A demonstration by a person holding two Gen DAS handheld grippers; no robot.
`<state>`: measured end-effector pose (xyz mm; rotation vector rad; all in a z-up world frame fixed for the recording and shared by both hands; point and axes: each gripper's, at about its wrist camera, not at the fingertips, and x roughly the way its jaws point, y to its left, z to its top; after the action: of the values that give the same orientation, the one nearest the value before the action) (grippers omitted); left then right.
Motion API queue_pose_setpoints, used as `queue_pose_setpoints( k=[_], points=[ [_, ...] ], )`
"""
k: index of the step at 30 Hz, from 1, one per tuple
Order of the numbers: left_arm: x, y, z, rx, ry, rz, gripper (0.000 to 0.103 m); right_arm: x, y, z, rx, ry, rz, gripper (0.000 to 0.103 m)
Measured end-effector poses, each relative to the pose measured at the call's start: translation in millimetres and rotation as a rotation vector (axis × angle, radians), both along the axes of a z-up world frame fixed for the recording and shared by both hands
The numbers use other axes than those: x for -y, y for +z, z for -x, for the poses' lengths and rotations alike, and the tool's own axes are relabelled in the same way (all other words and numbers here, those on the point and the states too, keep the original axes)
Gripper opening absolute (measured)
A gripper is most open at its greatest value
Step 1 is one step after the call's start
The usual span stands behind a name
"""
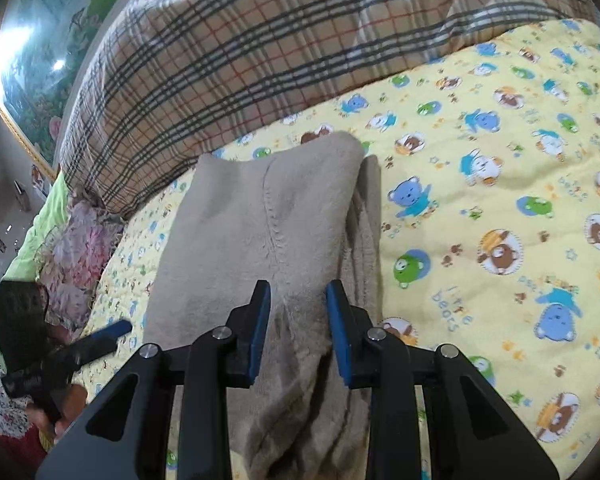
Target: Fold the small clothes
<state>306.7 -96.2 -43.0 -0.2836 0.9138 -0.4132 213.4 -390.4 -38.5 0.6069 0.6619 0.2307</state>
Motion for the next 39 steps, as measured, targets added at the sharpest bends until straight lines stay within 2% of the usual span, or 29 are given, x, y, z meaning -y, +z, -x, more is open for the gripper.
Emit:
queue_pose_setpoints(
  k=[2, 6, 11, 13, 16, 18, 19, 23, 24, 25, 27, 29, 30, 33, 36, 38, 39],
  points=[
    [0.4, -9.6, -17.2, -0.027, 0.028, -0.013, 0.074, -5.1, -3.3, -4.5, -0.009, 0.009, 0.001, 0.031],
    [-5.4, -23.2, -31.2, -0.069, 0.034, 0.032, 0.074, -7.0, -13.8, -12.1, -0.038, 0.007, -0.016, 0.031],
    [-5.2, -26.3, -37.4, -0.055, 0.035, 0.021, 0.08, -0.3, -16.4, -6.9, -0.023, -0.014, -0.046, 0.031],
    [-5.6, -27.6, -40.5, -0.06, 0.039, 0.03, 0.08, -0.2, -18.1, -7.5, -0.034, -0.022, -0.035, 0.031],
    [-2.4, -30.1, -43.0, -0.07, 0.045, 0.02, 0.081, -1.4, -22.2, -14.1, -0.036, -0.001, -0.076, 0.03],
    [-1.5, -29.5, -45.3, -0.084, 0.05, 0.024, 0.081, -3.3, -22.1, -20.7, -0.038, 0.011, -0.093, 0.013],
    [-1.0, -27.7, -45.5, -0.084, 0.052, 0.022, 0.081, -3.8, -18.5, -22.2, -0.037, 0.012, -0.095, 0.012],
    [7.9, -24.1, -48.7, -0.085, 0.039, -0.035, 0.083, 2.8, 26.6, -0.4, 0.107, 0.001, -0.103, 0.011],
    [9.2, -26.4, -49.3, -0.091, 0.036, -0.03, 0.083, 5.4, 30.5, 3.9, 0.117, -0.004, -0.103, 0.011],
    [11.0, -30.7, -50.7, -0.104, 0.035, -0.021, 0.083, 6.6, 29.6, 4.9, 0.108, -0.006, -0.093, 0.011],
    [14.4, -37.6, -52.7, -0.119, 0.031, -0.021, 0.084, 5.4, 11.3, -1.5, 0.024, -0.029, -0.018, 0.011],
    [18.1, -44.1, -53.5, -0.122, 0.035, -0.038, 0.088, 4.7, -14.6, -9.4, -0.046, -0.027, -0.018, 0.011],
    [19.2, -46.1, -53.8, -0.117, 0.034, -0.044, 0.09, 4.7, -25.0, -10.8, -0.05, -0.024, -0.027, 0.011],
    [18.3, -49.1, -55.3, -0.12, 0.027, -0.048, 0.092, 10.5, -33.8, -4.3, -0.017, -0.049, -0.078, 0.012],
    [16.6, -50.1, -58.3, -0.13, 0.012, -0.037, 0.092, 9.7, -23.6, 3.1, 0.012, -0.07, -0.064, 0.024],
    [14.8, -51.9, -60.8, -0.146, 0.006, -0.012, 0.092, 9.2, -20.2, 1.2, 0.019, -0.068, -0.044, 0.038],
    [14.0, -53.1, -61.8, -0.156, 0.003, 0.005, 0.092, 9.1, -21.0, -1.7, 0.011, -0.057, -0.046, 0.039]
  ],
)
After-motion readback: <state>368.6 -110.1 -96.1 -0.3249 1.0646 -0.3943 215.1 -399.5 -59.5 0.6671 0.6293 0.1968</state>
